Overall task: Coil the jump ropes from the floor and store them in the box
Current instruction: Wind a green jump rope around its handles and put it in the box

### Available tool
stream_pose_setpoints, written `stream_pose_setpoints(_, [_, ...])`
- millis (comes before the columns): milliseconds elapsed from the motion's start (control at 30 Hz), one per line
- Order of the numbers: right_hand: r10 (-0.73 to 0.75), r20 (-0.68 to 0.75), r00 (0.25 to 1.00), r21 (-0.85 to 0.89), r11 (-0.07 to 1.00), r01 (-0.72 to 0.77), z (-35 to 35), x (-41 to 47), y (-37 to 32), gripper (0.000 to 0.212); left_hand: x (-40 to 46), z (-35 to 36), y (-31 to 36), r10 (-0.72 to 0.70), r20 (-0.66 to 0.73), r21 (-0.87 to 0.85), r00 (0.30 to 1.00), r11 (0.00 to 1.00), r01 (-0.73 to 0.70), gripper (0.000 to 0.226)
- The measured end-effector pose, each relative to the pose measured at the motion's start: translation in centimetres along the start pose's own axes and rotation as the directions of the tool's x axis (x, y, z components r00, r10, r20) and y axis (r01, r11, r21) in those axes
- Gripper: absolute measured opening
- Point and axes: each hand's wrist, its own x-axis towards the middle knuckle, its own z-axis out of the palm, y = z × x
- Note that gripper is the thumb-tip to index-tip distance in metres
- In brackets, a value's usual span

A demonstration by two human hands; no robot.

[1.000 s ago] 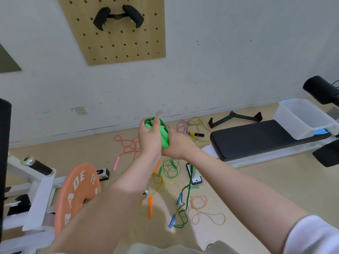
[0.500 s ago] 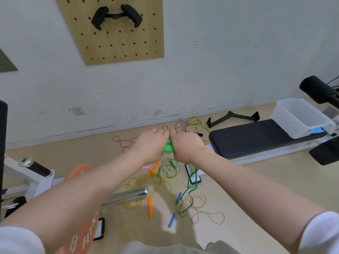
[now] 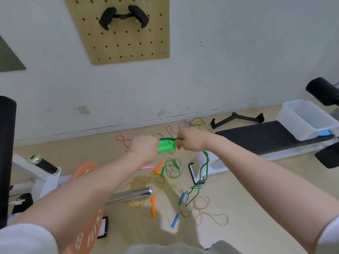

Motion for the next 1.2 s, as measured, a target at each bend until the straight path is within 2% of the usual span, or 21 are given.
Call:
stream_pose_setpoints(33, [-0.027, 0.012, 1.0, 0.127, 0.992, 0.025, 0.5, -0.2, -0.5, 0.026, 0.4, 0.1, -0.6, -0.079, 0.035, -0.15, 0.996, 0.985, 0.083, 0.028])
stream_pose_setpoints(100, [-0.075, 0.023, 0.997, 0.383, 0.922, 0.061, 1.8, -0.7, -1.5, 0.03, 1.4, -0.1, -1.7, -0.147, 0.105, -0.453, 0.984, 0.874, 0.179, 0.013])
stream_pose_setpoints(167, [-0.11, 0.044, 0.993, 0.493, 0.867, 0.074, 3.3, -0.8, -1.6, 0.031, 1.7, -0.6, -2.0, -0.153, 0.143, -0.642, 0.978, 0.737, 0.21, 0.008])
stream_pose_setpoints(233, [-0.14, 0.083, 0.987, 0.567, 0.821, 0.069, 4.7, -0.8, -1.3, 0.033, 0.8, -1.8, -2.0, -0.021, 0.177, -0.784, 0.984, 0.601, 0.154, 0.006])
stream_pose_setpoints(300, [-0.174, 0.132, 0.976, 0.639, 0.768, 0.051, 5.3, -0.9, -0.8, 0.036, -0.7, -3.1, -1.8, 0.241, 0.177, -0.872, 0.954, 0.489, 0.038, 0.014])
stream_pose_setpoints(333, [-0.193, 0.158, 0.968, 0.63, 0.774, 0.052, 5.4, -1.0, -0.5, 0.037, -1.4, -3.6, -1.8, 0.353, 0.166, -0.868, 0.921, 0.495, -0.033, 0.013])
stream_pose_setpoints(400, [-0.196, 0.191, 0.962, 0.528, 0.846, 0.067, 5.3, -1.1, -0.1, 0.037, -2.0, -4.0, -1.8, 0.457, 0.176, -0.719, 0.872, 0.664, -0.203, 0.016])
stream_pose_setpoints(467, [-0.206, 0.177, 0.962, 0.319, 0.937, 0.142, 4.9, -1.0, 0.4, 0.031, -1.9, -3.7, -1.7, 0.477, 0.243, -0.485, 0.845, 0.814, -0.32, 0.024])
stream_pose_setpoints(533, [-0.21, 0.195, 0.958, 0.066, 0.977, 0.201, 3.9, -0.8, 0.4, 0.015, -2.0, -3.3, -1.1, 0.47, 0.283, -0.254, 0.836, 0.877, -0.408, 0.011])
stream_pose_setpoints(567, [-0.218, 0.211, 0.953, -0.015, 0.974, 0.226, 3.4, -0.7, 0.1, 0.017, -2.3, -3.4, -0.6, 0.46, 0.293, -0.116, 0.838, 0.887, -0.447, 0.007])
stream_pose_setpoints(633, [-0.207, 0.246, 0.947, -0.152, 0.957, 0.249, 2.2, -0.6, -0.6, 0.027, -3.0, -3.7, 0.5, 0.435, 0.282, 0.162, 0.855, 0.857, -0.489, 0.021])
stream_pose_setpoints(733, [-0.165, 0.188, 0.968, -0.429, 0.873, 0.232, 1.0, 0.1, -1.6, 0.034, -3.4, -4.2, 2.0, 0.386, 0.24, 0.358, 0.891, 0.818, -0.45, 0.027])
stream_pose_setpoints(800, [-0.157, 0.091, 0.983, -0.586, 0.79, 0.18, 0.7, 0.5, -2.4, 0.033, -3.0, -4.3, 2.3, 0.303, 0.233, 0.374, 0.924, 0.849, -0.373, 0.027])
stream_pose_setpoints(900, [-0.131, 0.008, 0.991, -0.626, 0.773, 0.107, 0.3, 0.8, -3.2, 0.031, -1.8, -3.9, 2.8, 0.185, 0.186, 0.334, 0.965, 0.912, -0.24, 0.03])
stream_pose_setpoints(967, [-0.096, -0.021, 0.995, -0.567, 0.821, 0.067, -0.3, 0.5, -3.4, 0.033, -1.1, -3.2, 2.7, 0.108, 0.138, 0.263, 0.985, 0.954, -0.142, 0.03])
stream_pose_setpoints(1067, [-0.116, -0.073, 0.991, -0.48, 0.875, 0.067, -0.1, -0.2, -3.7, 0.031, -0.2, -1.5, 0.5, -0.043, 0.162, 0.076, 0.986, 0.997, 0.031, 0.024])
stream_pose_setpoints(1133, [-0.126, -0.081, 0.989, -0.426, 0.901, 0.08, 1.1, -0.5, -4.0, 0.028, 0.7, -0.9, -1.1, -0.075, 0.195, -0.088, 0.978, 0.992, 0.094, 0.016])
stream_pose_setpoints(1200, [-0.109, -0.061, 0.992, -0.314, 0.946, 0.084, 2.1, -0.5, -3.9, 0.022, 1.1, -1.0, -1.9, -0.087, 0.258, -0.278, 0.962, 0.947, 0.16, 0.018])
